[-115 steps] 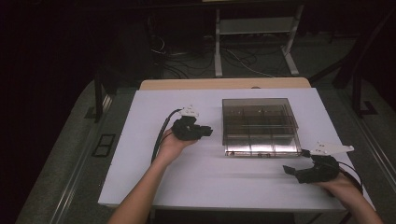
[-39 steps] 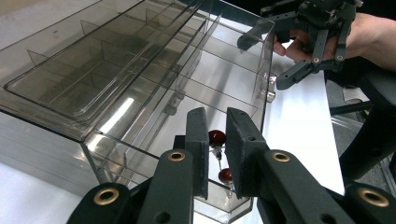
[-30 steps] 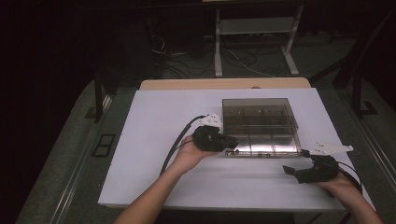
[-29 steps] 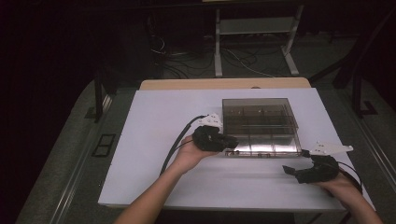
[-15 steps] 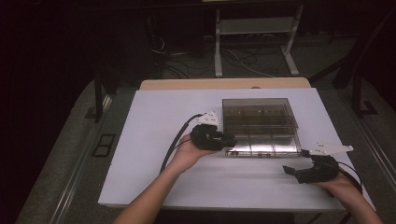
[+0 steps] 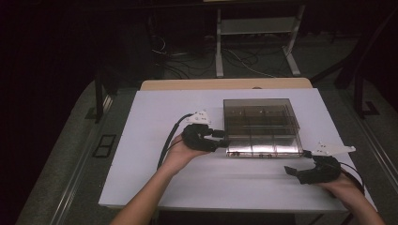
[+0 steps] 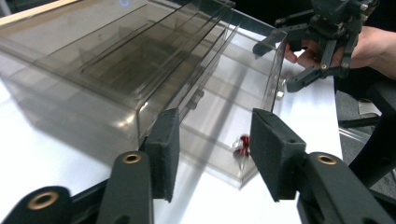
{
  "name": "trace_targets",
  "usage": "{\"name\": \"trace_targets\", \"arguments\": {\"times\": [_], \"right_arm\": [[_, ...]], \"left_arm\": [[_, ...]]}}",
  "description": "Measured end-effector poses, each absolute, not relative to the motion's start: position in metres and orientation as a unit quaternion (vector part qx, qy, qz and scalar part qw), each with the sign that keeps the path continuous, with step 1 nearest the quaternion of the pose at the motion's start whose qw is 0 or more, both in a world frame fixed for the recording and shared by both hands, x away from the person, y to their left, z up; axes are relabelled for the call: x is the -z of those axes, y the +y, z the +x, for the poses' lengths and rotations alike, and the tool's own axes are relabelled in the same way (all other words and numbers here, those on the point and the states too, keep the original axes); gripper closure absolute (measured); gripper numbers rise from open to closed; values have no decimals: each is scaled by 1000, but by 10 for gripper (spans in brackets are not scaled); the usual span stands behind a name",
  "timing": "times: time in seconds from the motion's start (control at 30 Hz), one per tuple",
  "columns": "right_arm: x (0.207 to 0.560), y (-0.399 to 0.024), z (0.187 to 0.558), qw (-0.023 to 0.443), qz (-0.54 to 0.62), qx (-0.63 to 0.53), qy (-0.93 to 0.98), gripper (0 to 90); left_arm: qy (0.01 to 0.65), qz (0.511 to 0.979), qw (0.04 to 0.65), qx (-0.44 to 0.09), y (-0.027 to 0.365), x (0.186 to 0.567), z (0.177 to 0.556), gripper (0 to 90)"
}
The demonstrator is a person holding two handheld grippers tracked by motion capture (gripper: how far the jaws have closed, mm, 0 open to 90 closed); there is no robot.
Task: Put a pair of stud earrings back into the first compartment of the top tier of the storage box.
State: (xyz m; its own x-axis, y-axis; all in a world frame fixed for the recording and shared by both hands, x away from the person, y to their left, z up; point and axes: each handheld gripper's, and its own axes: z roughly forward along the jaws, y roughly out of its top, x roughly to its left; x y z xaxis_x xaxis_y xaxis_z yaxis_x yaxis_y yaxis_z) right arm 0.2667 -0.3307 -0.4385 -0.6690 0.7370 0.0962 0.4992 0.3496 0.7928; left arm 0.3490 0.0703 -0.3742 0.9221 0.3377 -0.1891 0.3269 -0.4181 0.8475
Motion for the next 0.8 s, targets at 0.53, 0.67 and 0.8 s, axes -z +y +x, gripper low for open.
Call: {"name": "trace_targets", "arguments": {"times": [0.53,0.67,0.8], "right_arm": [[437,-330,265,142,380,-424,809,122],[437,-330,265,142,381,-424,809,122],[437,-329,265,142,380,-425,809,122]], "left_arm": [[236,840,488,-30,122,394,330,366],[247,834,491,-45,133,400,324,275],[258,832,489,-54,143,404,319,186]]}}
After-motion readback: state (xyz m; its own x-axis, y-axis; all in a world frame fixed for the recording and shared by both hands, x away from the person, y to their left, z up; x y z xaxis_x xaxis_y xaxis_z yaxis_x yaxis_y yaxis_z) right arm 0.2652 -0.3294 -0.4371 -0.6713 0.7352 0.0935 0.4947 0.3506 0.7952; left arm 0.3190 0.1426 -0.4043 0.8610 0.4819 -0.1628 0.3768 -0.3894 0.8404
